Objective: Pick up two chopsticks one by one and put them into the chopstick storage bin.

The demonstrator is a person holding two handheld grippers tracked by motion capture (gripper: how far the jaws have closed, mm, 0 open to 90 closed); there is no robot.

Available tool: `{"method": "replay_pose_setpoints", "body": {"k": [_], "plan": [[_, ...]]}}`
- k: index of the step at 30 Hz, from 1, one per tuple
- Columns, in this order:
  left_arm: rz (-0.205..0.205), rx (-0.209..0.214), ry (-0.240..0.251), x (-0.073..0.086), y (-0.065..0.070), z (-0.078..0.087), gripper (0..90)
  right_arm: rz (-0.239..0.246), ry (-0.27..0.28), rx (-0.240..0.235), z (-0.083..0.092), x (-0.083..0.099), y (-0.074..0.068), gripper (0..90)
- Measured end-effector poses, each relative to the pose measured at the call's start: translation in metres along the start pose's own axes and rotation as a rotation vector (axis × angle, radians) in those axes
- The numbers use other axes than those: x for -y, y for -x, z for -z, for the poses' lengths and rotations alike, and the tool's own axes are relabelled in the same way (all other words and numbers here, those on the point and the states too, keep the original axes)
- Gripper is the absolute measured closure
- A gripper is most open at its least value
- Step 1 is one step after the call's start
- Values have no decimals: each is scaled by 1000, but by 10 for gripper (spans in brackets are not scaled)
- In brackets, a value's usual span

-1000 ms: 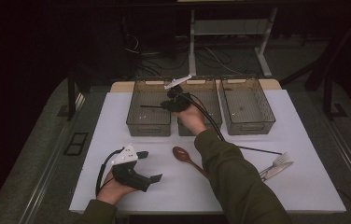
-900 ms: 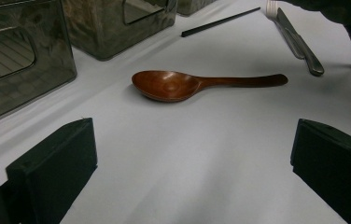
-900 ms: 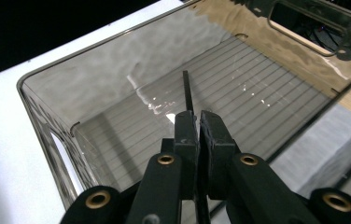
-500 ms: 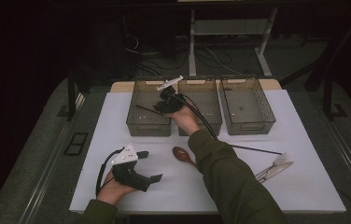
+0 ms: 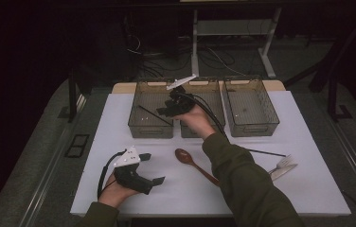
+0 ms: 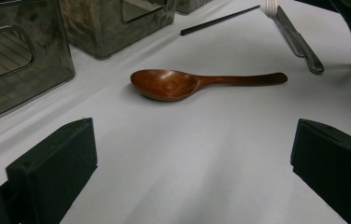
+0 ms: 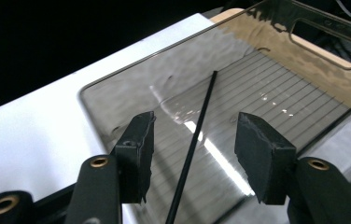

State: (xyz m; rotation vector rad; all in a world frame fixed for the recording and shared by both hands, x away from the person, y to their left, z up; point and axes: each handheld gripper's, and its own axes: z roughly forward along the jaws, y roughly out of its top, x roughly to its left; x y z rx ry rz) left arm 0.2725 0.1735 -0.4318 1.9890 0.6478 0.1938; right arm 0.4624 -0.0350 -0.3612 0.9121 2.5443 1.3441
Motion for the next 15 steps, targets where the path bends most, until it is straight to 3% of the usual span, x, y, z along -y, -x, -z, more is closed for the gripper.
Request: {"method": "replay_pose_setpoints", "body": {"k": [10, 15], "plan": [[-3, -3, -4, 0, 1, -1, 0, 62, -65, -38, 36, 21, -13, 840], [-4, -5, -4, 0, 2, -2, 0, 78, -90, -44, 42, 33, -15, 888]]}}
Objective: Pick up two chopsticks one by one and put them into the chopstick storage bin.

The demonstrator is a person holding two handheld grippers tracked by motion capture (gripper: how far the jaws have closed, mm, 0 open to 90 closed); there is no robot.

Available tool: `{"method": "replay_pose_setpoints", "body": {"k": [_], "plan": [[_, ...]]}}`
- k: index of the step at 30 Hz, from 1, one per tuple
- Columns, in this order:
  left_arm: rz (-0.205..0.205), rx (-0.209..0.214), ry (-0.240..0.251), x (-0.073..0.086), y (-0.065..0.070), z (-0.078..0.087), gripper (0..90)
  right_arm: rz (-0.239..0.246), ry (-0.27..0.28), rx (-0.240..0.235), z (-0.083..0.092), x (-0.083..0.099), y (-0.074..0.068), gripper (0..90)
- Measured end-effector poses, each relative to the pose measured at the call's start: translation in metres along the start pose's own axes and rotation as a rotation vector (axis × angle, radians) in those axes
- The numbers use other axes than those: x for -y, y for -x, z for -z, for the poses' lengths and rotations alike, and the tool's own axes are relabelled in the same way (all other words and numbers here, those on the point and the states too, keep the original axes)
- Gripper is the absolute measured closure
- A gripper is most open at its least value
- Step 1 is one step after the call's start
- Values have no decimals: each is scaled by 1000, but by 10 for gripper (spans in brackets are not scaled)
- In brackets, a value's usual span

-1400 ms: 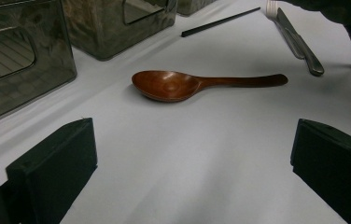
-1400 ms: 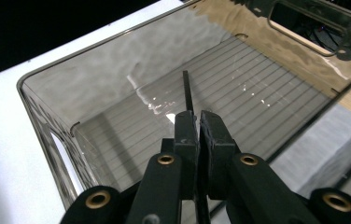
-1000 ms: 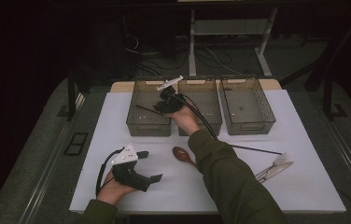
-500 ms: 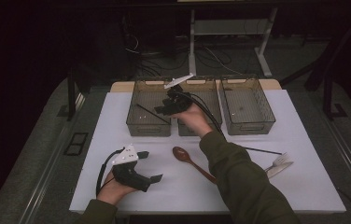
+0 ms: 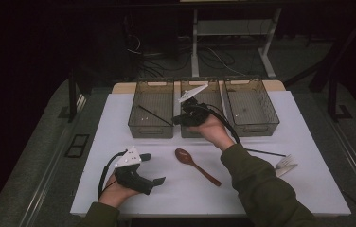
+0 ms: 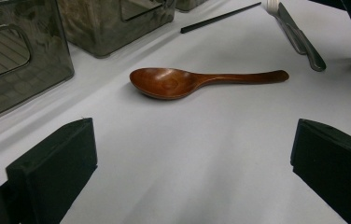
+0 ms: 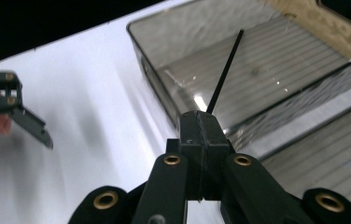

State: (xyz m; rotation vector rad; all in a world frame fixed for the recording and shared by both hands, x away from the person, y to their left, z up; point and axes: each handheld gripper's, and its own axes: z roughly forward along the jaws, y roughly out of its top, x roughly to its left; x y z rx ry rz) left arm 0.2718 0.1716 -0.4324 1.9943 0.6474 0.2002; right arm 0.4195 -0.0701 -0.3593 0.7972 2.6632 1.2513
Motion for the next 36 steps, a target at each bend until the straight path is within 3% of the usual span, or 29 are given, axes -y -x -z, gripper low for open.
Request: {"method": "replay_pose_setpoints", "body": {"k": [9, 15, 23, 36], "plan": [[-3, 0, -5, 0, 0, 0, 0, -13, -15, 2, -9, 14, -1, 888], [5, 2, 3, 0, 0, 0, 0, -21, -4, 8, -21, 11, 2, 888], [0, 2, 0, 0, 0, 0, 0, -23, 17, 7, -15, 10, 3, 888], [2, 5, 3, 0, 0, 1, 0, -40, 39, -5, -23, 4, 5, 888]]}}
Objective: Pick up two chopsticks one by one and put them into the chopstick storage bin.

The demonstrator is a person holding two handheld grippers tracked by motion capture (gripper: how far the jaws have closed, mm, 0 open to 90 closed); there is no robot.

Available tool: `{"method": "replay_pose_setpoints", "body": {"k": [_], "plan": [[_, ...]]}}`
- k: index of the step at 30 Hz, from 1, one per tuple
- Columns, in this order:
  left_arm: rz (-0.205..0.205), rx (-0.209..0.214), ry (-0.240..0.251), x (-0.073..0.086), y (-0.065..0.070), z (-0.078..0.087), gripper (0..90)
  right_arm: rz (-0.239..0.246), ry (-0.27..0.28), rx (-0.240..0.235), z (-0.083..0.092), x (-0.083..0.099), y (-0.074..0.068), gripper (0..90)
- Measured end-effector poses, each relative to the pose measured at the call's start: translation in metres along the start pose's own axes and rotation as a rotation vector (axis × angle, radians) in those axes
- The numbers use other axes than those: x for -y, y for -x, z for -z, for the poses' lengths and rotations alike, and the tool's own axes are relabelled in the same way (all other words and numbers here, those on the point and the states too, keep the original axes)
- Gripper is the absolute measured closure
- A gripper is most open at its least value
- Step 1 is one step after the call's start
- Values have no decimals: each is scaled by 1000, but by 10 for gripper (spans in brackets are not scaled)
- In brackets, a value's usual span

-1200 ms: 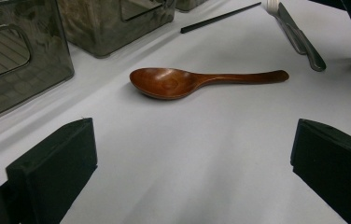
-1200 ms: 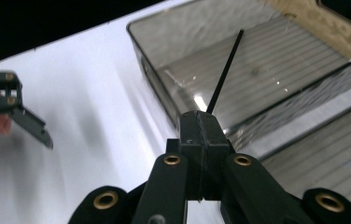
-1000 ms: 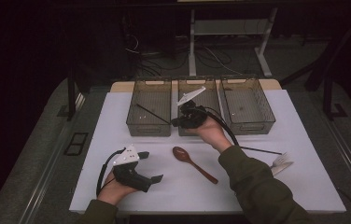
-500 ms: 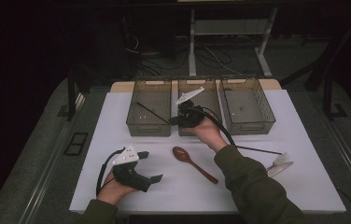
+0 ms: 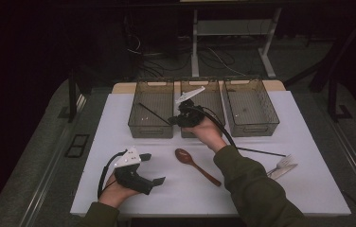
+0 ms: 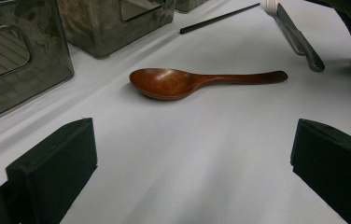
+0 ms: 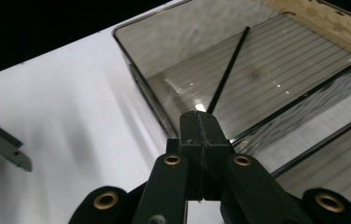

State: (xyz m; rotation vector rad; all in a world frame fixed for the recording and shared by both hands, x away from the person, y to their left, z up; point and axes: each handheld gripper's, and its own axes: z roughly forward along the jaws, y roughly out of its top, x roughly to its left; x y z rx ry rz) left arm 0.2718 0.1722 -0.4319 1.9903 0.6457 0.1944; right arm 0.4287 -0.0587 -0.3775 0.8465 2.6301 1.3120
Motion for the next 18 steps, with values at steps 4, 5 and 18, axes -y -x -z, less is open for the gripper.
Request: {"method": "replay_pose_setpoints", "body": {"k": [4, 5, 18], "plan": [[-8, -1, -6, -1, 0, -1, 0, 19, -23, 19, -5, 1, -3, 889], [-9, 0, -5, -1, 0, 0, 0, 10, -14, 20, -6, 2, -1, 889], [-4, -7, -10, 0, 0, 0, 0, 17, 36, -19, 27, 8, -2, 642]]}}
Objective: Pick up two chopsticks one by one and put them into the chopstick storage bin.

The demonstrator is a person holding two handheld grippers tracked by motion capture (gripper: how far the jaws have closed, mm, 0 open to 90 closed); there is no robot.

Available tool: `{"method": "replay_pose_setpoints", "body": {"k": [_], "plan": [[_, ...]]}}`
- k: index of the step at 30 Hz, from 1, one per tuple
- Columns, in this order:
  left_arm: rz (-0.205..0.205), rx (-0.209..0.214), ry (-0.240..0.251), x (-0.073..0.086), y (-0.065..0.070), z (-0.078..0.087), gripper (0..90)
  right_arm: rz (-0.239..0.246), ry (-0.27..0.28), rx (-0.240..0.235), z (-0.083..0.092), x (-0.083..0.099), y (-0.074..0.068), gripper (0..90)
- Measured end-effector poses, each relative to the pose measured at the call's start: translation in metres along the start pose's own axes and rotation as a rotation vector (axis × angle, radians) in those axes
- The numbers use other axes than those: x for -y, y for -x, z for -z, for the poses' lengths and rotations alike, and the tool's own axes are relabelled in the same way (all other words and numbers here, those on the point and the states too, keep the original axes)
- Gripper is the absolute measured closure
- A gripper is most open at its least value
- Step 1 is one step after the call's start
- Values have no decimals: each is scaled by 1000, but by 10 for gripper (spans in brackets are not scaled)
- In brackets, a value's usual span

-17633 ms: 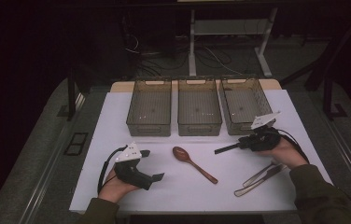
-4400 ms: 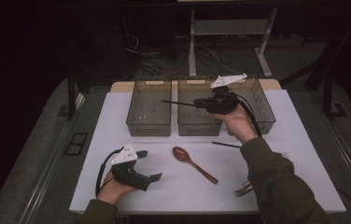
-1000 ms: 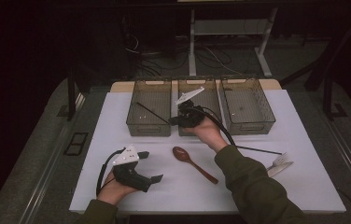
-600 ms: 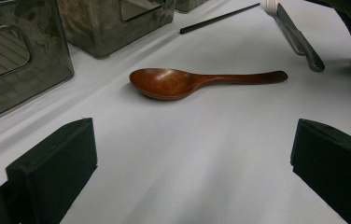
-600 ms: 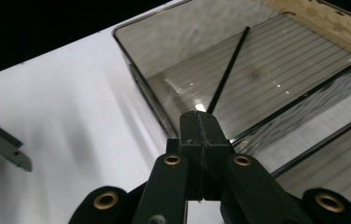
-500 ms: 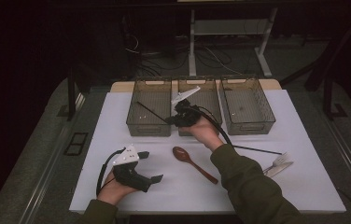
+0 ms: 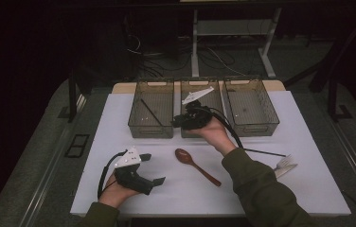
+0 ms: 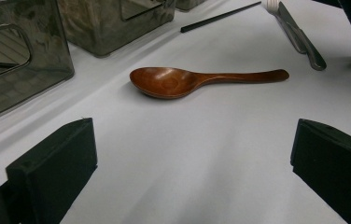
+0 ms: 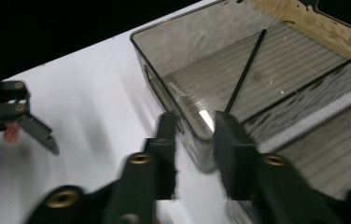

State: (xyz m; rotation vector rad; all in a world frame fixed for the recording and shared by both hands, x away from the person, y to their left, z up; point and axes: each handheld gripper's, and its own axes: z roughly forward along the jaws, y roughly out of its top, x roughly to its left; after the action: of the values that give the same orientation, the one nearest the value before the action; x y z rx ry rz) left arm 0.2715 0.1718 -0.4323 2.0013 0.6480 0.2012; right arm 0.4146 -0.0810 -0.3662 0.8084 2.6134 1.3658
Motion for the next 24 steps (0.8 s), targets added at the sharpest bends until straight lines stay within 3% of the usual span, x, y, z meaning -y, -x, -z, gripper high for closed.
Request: {"method": "replay_pose_setpoints", "body": {"k": [10, 19, 24], "plan": [[15, -2, 6, 1, 0, 0, 0, -13, 45, -58, 37, 26, 3, 480], [13, -3, 5, 0, 2, -1, 0, -8, 62, -39, 68, 51, 8, 429], [18, -4, 0, 0, 2, -1, 0, -12, 75, -33, 84, 68, 13, 444]]}}
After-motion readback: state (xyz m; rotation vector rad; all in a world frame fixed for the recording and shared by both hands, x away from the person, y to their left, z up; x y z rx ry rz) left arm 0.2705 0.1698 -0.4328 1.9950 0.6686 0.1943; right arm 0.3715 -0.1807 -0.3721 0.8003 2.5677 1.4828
